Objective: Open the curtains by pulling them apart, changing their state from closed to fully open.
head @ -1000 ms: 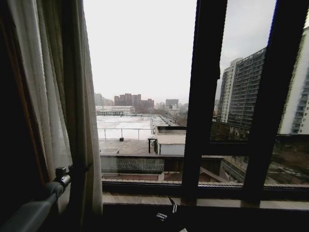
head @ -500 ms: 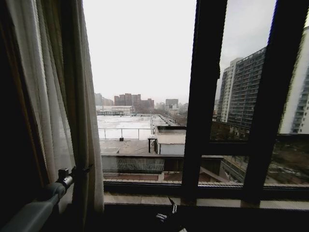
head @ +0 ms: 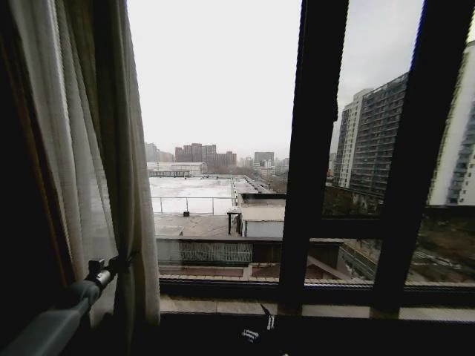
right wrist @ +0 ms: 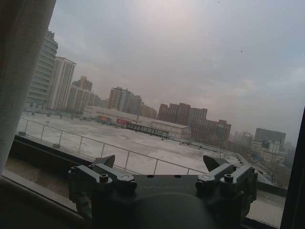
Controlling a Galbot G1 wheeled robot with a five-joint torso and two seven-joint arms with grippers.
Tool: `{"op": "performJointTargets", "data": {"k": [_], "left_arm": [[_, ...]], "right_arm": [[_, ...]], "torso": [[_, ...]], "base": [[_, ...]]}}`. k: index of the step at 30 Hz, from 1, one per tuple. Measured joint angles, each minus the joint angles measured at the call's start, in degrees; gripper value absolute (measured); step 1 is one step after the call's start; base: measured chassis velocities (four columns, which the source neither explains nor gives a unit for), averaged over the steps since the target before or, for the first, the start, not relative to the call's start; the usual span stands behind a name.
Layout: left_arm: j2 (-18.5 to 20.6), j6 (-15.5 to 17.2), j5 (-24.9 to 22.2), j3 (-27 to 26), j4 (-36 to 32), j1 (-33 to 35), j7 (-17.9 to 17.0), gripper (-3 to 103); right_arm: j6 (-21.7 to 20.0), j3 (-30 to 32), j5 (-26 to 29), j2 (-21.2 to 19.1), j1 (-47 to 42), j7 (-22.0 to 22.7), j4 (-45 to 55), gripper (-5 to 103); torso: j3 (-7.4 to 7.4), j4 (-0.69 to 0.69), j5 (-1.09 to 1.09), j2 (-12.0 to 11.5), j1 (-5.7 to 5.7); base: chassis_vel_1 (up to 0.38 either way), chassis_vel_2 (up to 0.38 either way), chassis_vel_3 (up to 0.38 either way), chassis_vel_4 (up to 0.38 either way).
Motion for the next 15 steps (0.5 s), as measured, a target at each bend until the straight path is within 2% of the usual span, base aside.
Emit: {"op": "performJointTargets", "data": {"k": [1,3,8,15], "left_arm": [[0.0,0.0,0.0,0.0,0.0,0.0,0.0,8],[0.58,-0.84,0.03,-3.14,-0.32,2.18,-0.71,2],[1.41,-1.12,-0.19,-7.61,0.0,3.91,-1.83,2],[3.3,-1.87,-1.31,-14.44,1.07,9.16,-1.67,2]], "right_arm": [[0.0,0.0,0.0,0.0,0.0,0.0,0.0,100],[0.04,-0.05,0.03,0.0,0.49,0.0,-0.64,100],[0.09,-0.41,0.08,0.0,0.84,-0.04,-1.13,100],[0.16,-1.11,0.16,0.0,1.63,-0.17,-1.55,100]], "torso": [[0.0,0.0,0.0,0.0,0.0],[0.0,0.02,0.0,0.0,0.0],[0.0,-0.02,-0.01,0.0,0.0],[0.0,0.0,0.0,0.0,0.0]], "base": [[0.0,0.0,0.0,0.0],[0.0,0.0,0.0,0.0],[0.0,0.0,0.0,0.0],[0.0,0.0,0.0,0.0]]}}
